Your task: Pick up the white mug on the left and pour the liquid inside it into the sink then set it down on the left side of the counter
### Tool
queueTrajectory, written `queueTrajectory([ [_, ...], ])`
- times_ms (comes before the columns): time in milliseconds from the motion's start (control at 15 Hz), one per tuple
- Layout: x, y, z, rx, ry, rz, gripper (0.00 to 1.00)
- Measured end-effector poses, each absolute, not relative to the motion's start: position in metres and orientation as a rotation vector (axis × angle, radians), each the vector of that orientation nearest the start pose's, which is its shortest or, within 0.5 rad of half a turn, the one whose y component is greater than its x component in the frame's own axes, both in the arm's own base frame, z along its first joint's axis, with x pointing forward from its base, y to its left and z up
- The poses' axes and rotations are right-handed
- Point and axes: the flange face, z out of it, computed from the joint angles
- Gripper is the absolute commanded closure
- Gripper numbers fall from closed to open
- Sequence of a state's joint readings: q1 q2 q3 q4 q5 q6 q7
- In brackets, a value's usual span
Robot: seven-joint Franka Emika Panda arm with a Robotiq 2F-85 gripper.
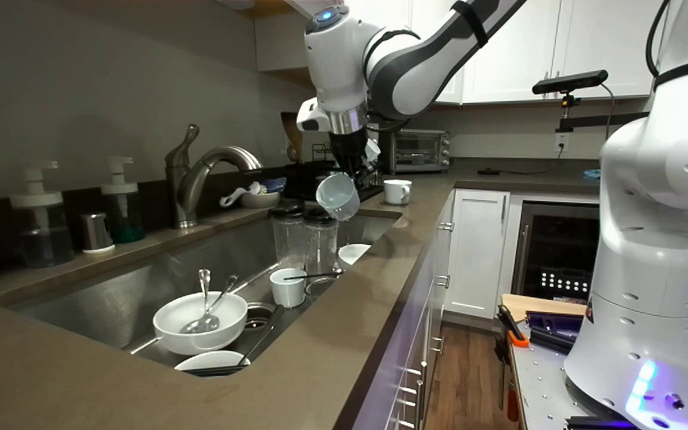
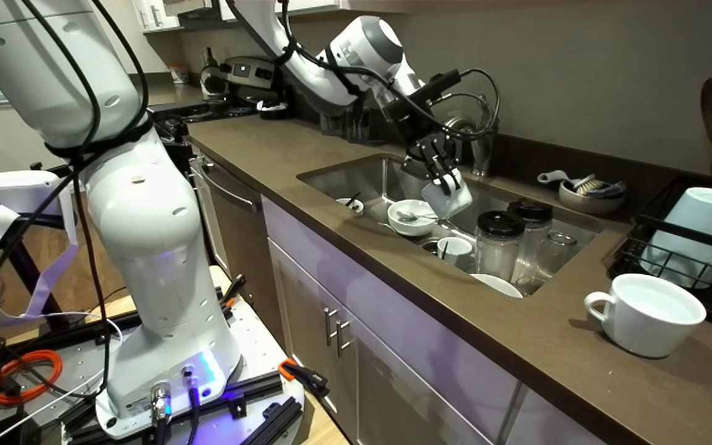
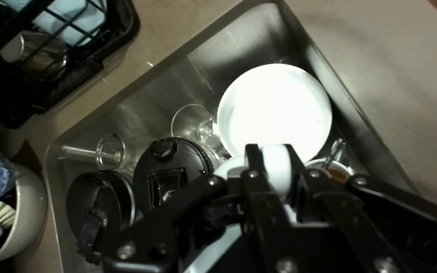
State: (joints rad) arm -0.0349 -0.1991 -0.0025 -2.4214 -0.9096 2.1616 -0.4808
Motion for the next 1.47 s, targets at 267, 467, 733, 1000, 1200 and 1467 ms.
queueTrajectory([
  [267,0.475,-0.043,0.382,2.018,1.208,-0.393,0.96],
  [467,0.484,-0.031,0.372,1.932,1.227,-0.478,0.96],
  [733,0.492,-0.015,0.358,1.792,1.202,-0.539,0.96],
  [1000,0.494,0.001,0.347,1.640,1.123,-0.547,0.96],
  [1200,0.490,0.012,0.343,1.572,1.029,-0.562,0.96],
  [1467,0.482,0.025,0.336,1.532,0.922,-0.588,0.96],
])
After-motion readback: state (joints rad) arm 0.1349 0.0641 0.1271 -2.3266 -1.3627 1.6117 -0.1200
